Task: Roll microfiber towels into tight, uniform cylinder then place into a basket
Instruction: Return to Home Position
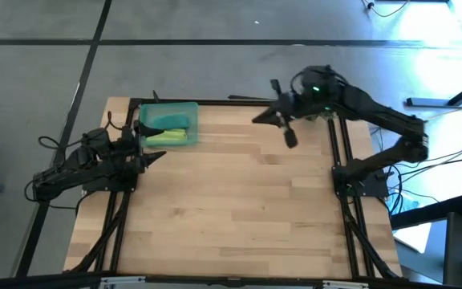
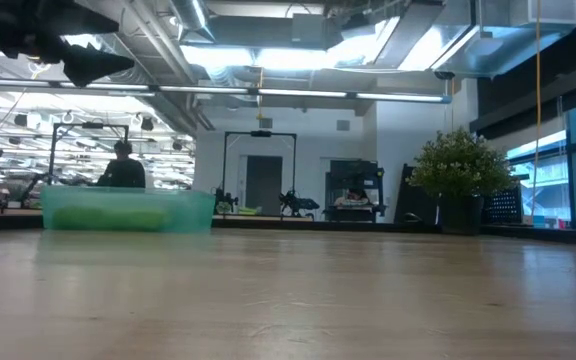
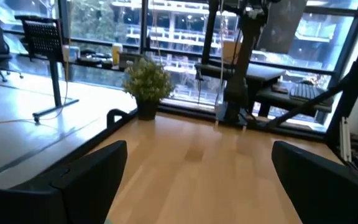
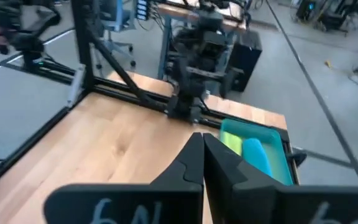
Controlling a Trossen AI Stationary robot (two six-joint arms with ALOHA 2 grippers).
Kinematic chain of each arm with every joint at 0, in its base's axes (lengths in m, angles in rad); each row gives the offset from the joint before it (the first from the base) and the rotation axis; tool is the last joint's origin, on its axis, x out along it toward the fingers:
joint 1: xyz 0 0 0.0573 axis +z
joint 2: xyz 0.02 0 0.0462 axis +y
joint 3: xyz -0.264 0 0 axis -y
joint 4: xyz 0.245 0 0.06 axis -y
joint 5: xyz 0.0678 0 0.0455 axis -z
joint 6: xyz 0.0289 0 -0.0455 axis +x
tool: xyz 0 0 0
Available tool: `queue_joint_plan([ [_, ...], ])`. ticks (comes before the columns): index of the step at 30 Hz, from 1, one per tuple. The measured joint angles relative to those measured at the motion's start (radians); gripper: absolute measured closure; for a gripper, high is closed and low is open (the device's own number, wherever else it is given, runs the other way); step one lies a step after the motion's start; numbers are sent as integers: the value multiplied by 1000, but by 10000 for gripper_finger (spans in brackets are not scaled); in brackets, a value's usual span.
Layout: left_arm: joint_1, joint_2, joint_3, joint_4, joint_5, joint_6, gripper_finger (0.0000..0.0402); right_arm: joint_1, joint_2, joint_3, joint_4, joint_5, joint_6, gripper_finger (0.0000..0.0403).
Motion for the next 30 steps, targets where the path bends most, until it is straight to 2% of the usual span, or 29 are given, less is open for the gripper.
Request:
queue_joint_plan([
  [5, 0, 0, -11, 27, 1, 0, 7, 51, -182, -183, 75, 43, 43, 401],
  [9, 0, 0, -54, 97, 6, -2, 7, 84, -351, -398, 202, 89, 133, 401],
  [14, 0, 0, -137, 167, 34, -16, 7, 124, -536, -684, 398, 89, 202, 401],
  [20, 0, 0, -217, 242, 70, -81, 7, 136, -661, -956, 575, 69, 210, 400],
  [30, 0, 0, -280, 293, 89, -55, 7, 136, -856, -1274, 812, 52, 305, 400],
])
